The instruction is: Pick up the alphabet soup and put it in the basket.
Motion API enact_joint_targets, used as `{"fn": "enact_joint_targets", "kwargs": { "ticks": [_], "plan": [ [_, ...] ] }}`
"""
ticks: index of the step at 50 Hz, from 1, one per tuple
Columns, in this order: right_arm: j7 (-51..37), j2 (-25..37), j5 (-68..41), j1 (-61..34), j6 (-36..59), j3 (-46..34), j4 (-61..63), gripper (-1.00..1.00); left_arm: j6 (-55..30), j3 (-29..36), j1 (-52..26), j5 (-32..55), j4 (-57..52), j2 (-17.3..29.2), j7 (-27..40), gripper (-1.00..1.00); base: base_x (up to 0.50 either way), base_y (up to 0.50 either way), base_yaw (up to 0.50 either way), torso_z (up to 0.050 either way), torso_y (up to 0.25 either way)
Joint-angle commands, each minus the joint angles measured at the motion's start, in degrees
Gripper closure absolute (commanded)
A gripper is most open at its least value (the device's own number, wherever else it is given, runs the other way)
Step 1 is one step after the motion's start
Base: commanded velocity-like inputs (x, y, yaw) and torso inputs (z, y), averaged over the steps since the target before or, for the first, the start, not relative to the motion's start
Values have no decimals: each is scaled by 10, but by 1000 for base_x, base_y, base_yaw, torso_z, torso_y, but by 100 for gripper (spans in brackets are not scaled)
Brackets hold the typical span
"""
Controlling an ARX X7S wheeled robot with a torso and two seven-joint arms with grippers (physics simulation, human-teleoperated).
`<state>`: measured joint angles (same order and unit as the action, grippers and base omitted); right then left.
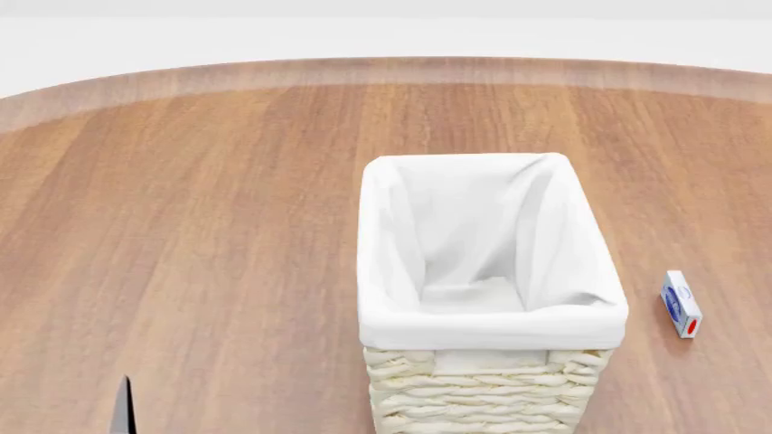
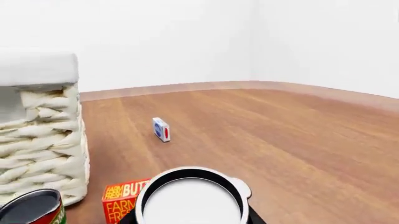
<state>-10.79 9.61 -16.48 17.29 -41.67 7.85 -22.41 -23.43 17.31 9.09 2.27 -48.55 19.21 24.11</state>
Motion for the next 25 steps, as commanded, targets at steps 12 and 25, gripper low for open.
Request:
{"fn": "enact_joint_targets", "kwargs": {
  "ticks": [12,25],
  "plan": [
    [-77,68,-6,63,193,10,393,100,1,-3,1,7,-4,6,5,-100,0,0,0,0,0],
    [-108,118,-30,67,278,38,525,100,3,-3,0,11,-1,8,7,-100,0,0,0,0,0]
  ]
}}
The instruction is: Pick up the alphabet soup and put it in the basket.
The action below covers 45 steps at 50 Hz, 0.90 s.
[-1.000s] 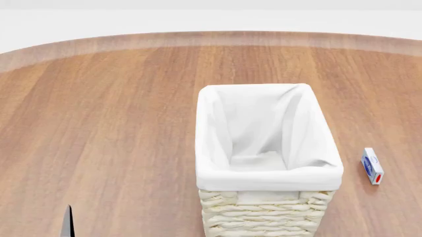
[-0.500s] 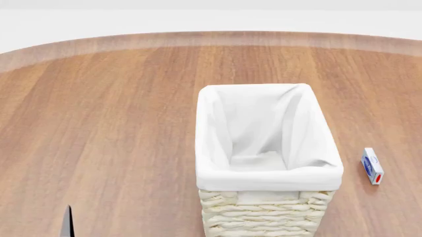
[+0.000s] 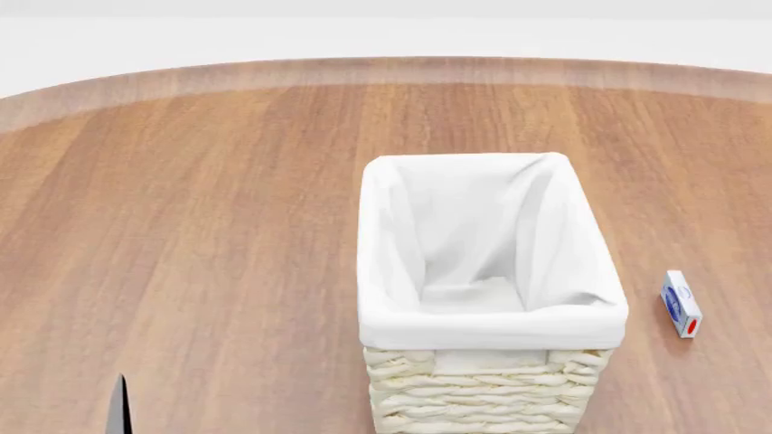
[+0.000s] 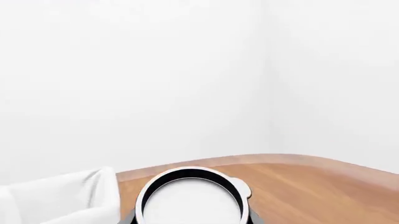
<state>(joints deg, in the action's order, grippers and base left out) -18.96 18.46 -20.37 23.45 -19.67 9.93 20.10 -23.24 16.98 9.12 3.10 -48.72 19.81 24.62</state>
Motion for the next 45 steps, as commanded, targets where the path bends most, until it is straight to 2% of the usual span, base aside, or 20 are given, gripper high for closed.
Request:
{"fn": "enact_joint_targets", "kwargs": {
  "ticks": [1,3,4,8,21,22,23,24,27,30,38,45],
  "plan": [
    [-26,30,8,5,58,17,100,100,1,0,0,3,1,2,2,-100,0,0,0,0,10],
    [-29,34,7,5,62,21,113,100,2,0,0,4,1,3,3,-100,0,0,0,0,0],
    [-53,62,-2,-22,126,27,166,100,4,0,1,4,3,3,3,-100,0,0,0,0,0],
    [-67,81,-13,-40,165,29,199,100,4,2,0,4,5,3,3,-100,0,0,1,0,0],
    [-66,86,-19,-43,168,29,205,100,5,4,-1,6,5,5,6,-100,0,0,0,0,0],
    [-73,110,-38,-96,221,6,233,100,5,4,0,6,5,5,6,-100,0,0,0,0,0],
    [-64,125,-53,-182,291,-59,234,100,6,3,1,6,6,6,7,-100,0,0,0,0,10],
    [-68,125,-55,-225,312,-72,234,100,6,3,1,6,5,6,7,-100,0,0,3,0,0],
    [-65,125,-52,-238,315,-84,232,100,5,3,0,6,5,7,8,-100,0,0,0,0,0],
    [-57,118,-52,-305,345,-125,218,100,8,2,0,9,8,7,8,-100,0,0,0,0,0],
    [-44,98,-50,-395,376,-176,184,100,7,2,-1,9,9,8,10,-100,0,0,0,0,0],
    [-14,44,-42,-481,363,-232,105,100,7,2,-1,12,10,9,11,-100,0,0,0,0,1]
  ]
}}
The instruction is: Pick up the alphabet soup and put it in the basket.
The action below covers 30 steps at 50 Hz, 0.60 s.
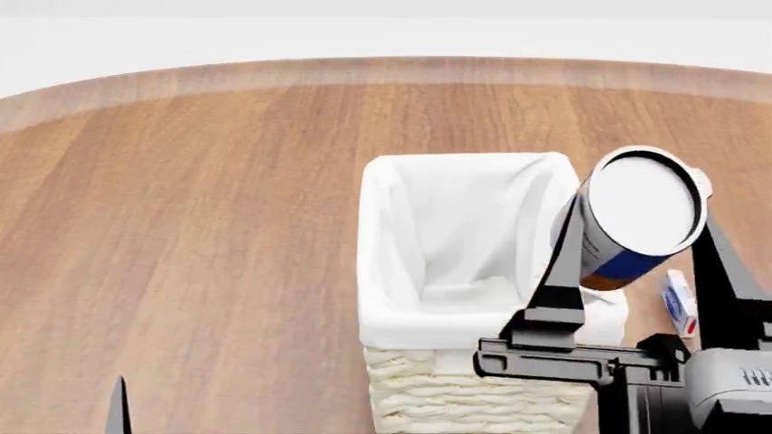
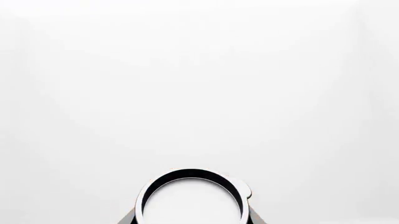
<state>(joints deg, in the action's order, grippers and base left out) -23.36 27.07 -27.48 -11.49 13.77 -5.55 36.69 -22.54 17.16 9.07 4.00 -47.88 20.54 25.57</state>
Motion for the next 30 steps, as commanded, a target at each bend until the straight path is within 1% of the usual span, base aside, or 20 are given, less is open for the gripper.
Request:
{"fn": "enact_joint_targets", "kwargs": {
  "ticks": [1,3,5,9,12,13,18,20,21,23,27,29,30],
  "plan": [
    [31,-49,34,-141,25,-83,-73,100,1,0,-1,3,2,2,2,-100,0,0,0,0,0],
    [40,-61,32,-161,27,-93,-102,100,2,-3,0,6,2,2,2,-100,0,0,0,0,0],
    [39,-61,32,-161,26,-93,-102,100,2,-3,0,7,2,3,3,-100,0,0,0,0,0],
    [59,-87,39,-213,21,-113,-171,100,3,-4,1,7,1,4,4,-100,0,0,0,0,0],
    [60,-89,39,-219,21,-116,-180,100,3,-4,1,7,1,4,5,-100,0,0,0,0,0],
    [63,-100,44,-243,25,-123,-203,100,4,-6,1,9,2,4,5,-100,0,0,0,0,0],
    [69,-118,52,-270,14,-131,-260,100,2,-5,0,9,2,5,6,-100,0,0,0,0,2],
    [69,-118,52,-270,13,-131,-261,100,2,-4,0,9,2,5,7,-100,0,0,0,0,0],
    [72,-126,62,-289,8,-137,-299,100,3,-5,0,10,1,6,7,-100,0,0,0,0,0],
    [75,-134,73,-305,-3,-142,-334,100,2,-6,0,12,1,6,7,-100,0,0,0,0,0],
    [76,-143,80,-323,-9,-144,-372,100,2,-5,-2,12,2,6,8,-100,0,0,0,0,0],
    [79,-154,91,-351,-21,-148,-428,100,3,-5,-3,13,6,6,7,-100,0,0,0,0,5],
    [80,-155,91,-351,-22,-148,-429,100,3,-5,-3,13,6,6,7,-100,0,0,0,0,0]
  ]
}}
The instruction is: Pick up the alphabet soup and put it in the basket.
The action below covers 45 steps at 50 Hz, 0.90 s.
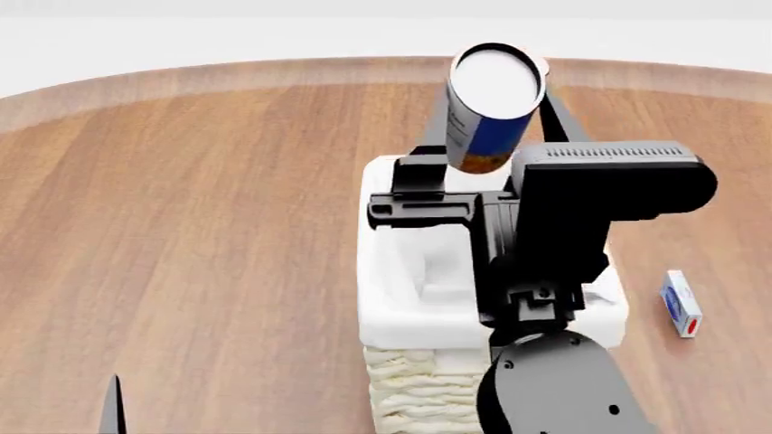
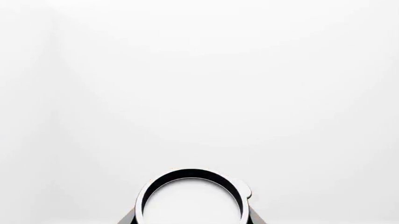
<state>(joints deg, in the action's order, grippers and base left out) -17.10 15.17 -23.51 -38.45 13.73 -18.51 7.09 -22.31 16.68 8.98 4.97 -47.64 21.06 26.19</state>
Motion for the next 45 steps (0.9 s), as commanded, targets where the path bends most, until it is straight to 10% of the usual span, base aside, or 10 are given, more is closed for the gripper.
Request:
{"fn": "enact_joint_targets", "kwargs": {
  "ticks": [1,10,30,45],
  "plan": [
    [17,-38,53,-86,-24,-19,-144,100,0,0,-2,3,2,2,1,-100,0,0,0,0,0],
    [19,-53,57,-124,-40,-16,-218,100,2,-2,-3,7,4,3,3,-100,0,0,0,0,0],
    [62,-151,90,-379,-225,-40,-796,100,9,-3,-2,11,10,7,5,-100,1,0,0,0,1],
    [49,-151,47,-415,-82,-110,-821,100,5,-1,-4,14,10,8,8,-100,0,0,0,0,1]
  ]
}}
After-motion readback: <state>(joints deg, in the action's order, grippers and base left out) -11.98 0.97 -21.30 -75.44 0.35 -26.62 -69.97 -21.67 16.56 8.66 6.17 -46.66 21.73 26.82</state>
